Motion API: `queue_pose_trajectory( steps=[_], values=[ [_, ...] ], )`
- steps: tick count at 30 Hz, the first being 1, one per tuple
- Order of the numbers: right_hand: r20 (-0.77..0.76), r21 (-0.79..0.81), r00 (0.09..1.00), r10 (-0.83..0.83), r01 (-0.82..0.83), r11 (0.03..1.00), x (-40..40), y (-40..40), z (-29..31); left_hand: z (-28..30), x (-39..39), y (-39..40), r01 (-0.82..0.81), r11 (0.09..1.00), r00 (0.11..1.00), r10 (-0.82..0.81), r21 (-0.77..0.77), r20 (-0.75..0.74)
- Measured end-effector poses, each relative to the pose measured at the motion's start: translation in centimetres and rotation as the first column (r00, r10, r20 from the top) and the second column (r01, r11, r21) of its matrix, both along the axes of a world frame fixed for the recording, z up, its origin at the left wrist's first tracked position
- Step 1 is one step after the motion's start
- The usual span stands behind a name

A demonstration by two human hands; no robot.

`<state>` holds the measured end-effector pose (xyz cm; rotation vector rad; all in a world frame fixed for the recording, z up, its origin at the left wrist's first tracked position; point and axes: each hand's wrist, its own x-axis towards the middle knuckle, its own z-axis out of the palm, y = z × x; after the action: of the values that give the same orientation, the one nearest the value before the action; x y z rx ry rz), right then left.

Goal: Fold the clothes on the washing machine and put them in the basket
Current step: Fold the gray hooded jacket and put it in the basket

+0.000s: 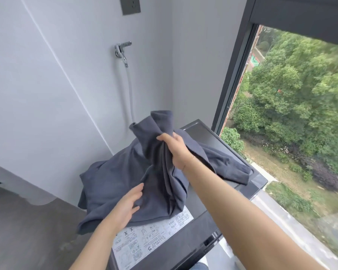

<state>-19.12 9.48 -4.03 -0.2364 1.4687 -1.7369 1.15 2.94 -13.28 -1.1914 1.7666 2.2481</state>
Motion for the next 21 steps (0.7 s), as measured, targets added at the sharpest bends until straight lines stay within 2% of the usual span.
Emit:
queue_pose_trajectory(
  steps=[1, 2, 3, 4, 5, 6, 7, 8, 9, 10, 12, 14, 16, 17, 19, 21],
  values=[
    [0.037, 0.009, 0.997, -0.065, 0.065, 0.998, -0.8, -0.4, 0.9, 0.1, -0.2, 0.6, 0.152, 0.973, 0.985, -0.135, -0.173, 0.102],
    [0.055, 0.031, 0.990, -0.131, 0.130, 0.991, -1.9, -0.7, 2.0, 0.0, -0.5, 1.0, 0.343, 0.870, 0.930, -0.262, -0.354, 0.257],
    [0.052, 0.048, 0.979, -0.199, 0.197, 0.979, -3.2, -0.9, 3.1, -0.4, -0.6, 1.4, 0.538, 0.698, 0.829, -0.338, -0.473, 0.446],
    [0.040, 0.050, 0.964, -0.264, 0.262, 0.964, -4.8, -1.0, 4.2, -1.1, -0.5, 1.9, 0.673, 0.525, 0.729, -0.356, -0.520, 0.584],
    [0.032, 0.043, 0.948, -0.316, 0.315, 0.948, -6.3, -0.9, 5.3, -1.8, -0.2, 2.3, 0.727, 0.425, 0.681, -0.344, -0.539, 0.647],
    [0.036, 0.034, 0.937, -0.347, 0.346, 0.938, -7.7, -0.8, 6.3, -2.2, -0.1, 2.8, 0.703, 0.391, 0.708, -0.307, -0.594, 0.636],
    [0.049, 0.023, 0.936, -0.350, 0.349, 0.937, -8.9, -0.6, 7.3, -2.4, 0.0, 2.9, 0.622, 0.385, 0.782, -0.253, -0.683, 0.570],
    [0.053, -0.006, 0.942, -0.331, 0.332, 0.943, -9.7, -0.4, 8.3, -2.3, -0.2, 2.8, 0.494, 0.422, 0.868, -0.187, -0.760, 0.460],
    [0.051, -0.054, 0.950, -0.308, 0.311, 0.949, -9.8, -0.3, 9.5, -1.8, -0.3, 2.3, 0.329, 0.501, 0.942, -0.113, -0.800, 0.317],
    [0.051, -0.137, 0.956, -0.288, 0.293, 0.946, -9.8, -0.2, 10.8, -1.0, -0.6, 1.8, 0.193, 0.577, 0.979, -0.057, -0.793, 0.197],
    [0.070, -0.341, 0.957, -0.282, 0.289, 0.895, -9.0, 0.3, 13.2, 0.9, -0.8, 0.4, 0.075, 0.656, 0.996, -0.018, -0.751, 0.084],
    [0.131, -0.524, 0.939, -0.318, 0.338, 0.782, -7.9, 1.9, 14.4, 2.7, -0.3, -0.9, 0.048, 0.665, 0.999, -0.043, -0.745, 0.026],
    [0.240, -0.623, 0.900, -0.365, 0.431, 0.653, -7.3, 5.1, 12.8, 3.5, 0.6, -1.7, 0.065, 0.689, 0.993, -0.114, -0.722, -0.020],
    [0.282, -0.601, 0.862, -0.422, 0.502, 0.622, -7.0, 7.1, 10.9, 3.3, 1.0, -1.9, 0.100, 0.715, 0.987, -0.161, -0.692, -0.023],
    [0.354, -0.429, 0.757, -0.549, 0.653, 0.624, -5.9, 10.9, 5.5, 1.7, 1.6, -1.8, 0.273, 0.724, 0.953, -0.296, -0.634, 0.072],
    [0.421, -0.108, 0.593, -0.687, 0.785, 0.611, -4.2, 14.6, -1.4, -0.2, 2.1, -1.1, 0.552, 0.580, 0.832, -0.431, -0.599, 0.350]
  ],
)
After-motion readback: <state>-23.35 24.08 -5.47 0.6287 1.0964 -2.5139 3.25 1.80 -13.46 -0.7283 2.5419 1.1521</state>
